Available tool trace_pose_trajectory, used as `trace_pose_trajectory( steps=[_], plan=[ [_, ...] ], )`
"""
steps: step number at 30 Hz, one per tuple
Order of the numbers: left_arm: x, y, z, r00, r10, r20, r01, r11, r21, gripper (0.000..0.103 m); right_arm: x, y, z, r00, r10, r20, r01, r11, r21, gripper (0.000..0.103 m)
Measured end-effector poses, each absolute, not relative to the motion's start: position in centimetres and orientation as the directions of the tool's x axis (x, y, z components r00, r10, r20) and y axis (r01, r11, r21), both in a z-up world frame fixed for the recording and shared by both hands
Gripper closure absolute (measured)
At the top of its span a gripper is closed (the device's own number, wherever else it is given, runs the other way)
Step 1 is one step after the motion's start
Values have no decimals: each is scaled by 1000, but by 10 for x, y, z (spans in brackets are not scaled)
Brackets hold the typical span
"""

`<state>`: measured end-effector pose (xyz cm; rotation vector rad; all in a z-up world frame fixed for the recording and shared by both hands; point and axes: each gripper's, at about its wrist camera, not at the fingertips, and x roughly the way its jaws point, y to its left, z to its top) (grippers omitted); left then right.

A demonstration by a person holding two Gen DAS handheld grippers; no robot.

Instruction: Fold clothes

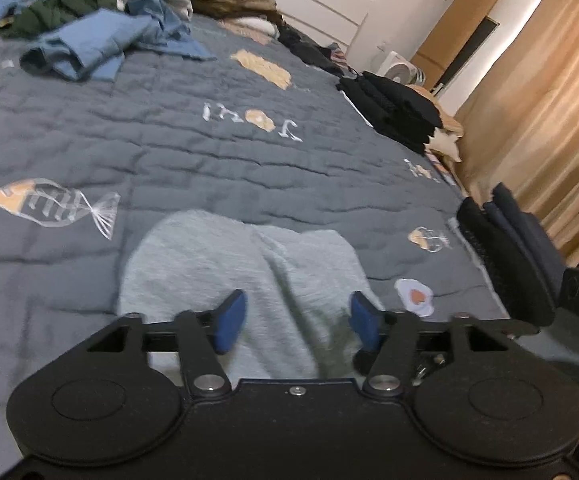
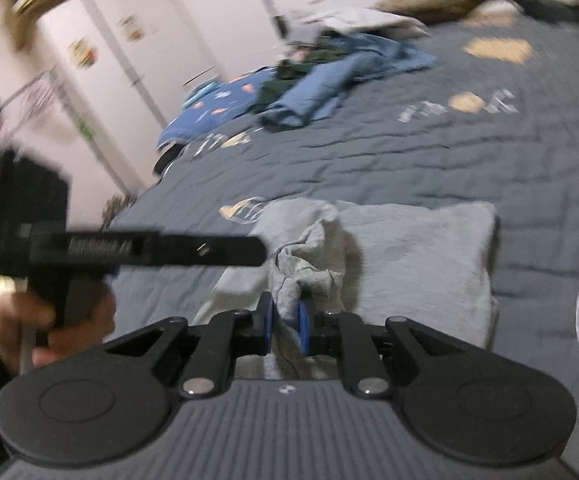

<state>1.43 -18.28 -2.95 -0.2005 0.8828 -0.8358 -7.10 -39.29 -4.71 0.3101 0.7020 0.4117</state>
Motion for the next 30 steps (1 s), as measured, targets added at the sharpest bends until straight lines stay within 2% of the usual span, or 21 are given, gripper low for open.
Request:
trace_pose_trajectory(
  steps=[6,8,9,10,11,13,15,19,22,30],
  plan=[
    [15,-193,-39,296,-714,-634,548,671,-500,36,-81,-368,-44,679,468,-566,-385,883,269,90],
    [17,-193,-44,277,-715,-642,530,671,-518,41,-84,-360,-43,676,471,-567,-417,878,233,90],
    [18,-193,-47,267,-715,-646,520,672,-528,57,-85,-357,-43,673,474,-568,-432,875,218,90],
    [19,-193,-51,257,-715,-650,509,672,-538,79,-86,-355,-43,667,478,-572,-443,871,211,88],
    [20,-192,-54,252,-705,-663,500,682,-534,85,-87,-354,-43,660,479,-579,-446,870,211,87],
    [23,-190,-58,248,-692,-678,482,695,-533,90,-86,-356,-42,647,483,-590,-441,868,226,85],
    [26,-186,-60,251,-689,-680,467,701,-539,91,-85,-367,-38,643,487,-590,-417,870,264,85],
    [25,-180,-54,262,-721,-642,473,675,-566,91,-85,-401,-32,690,459,-559,-327,887,325,71],
    [24,-181,-52,263,-720,-642,479,675,-561,91,-83,-420,-34,712,433,-553,-274,896,350,68],
    [22,-182,-50,263,-717,-646,493,675,-548,91,-68,-396,-54,597,523,-608,-346,852,393,62]
  ],
)
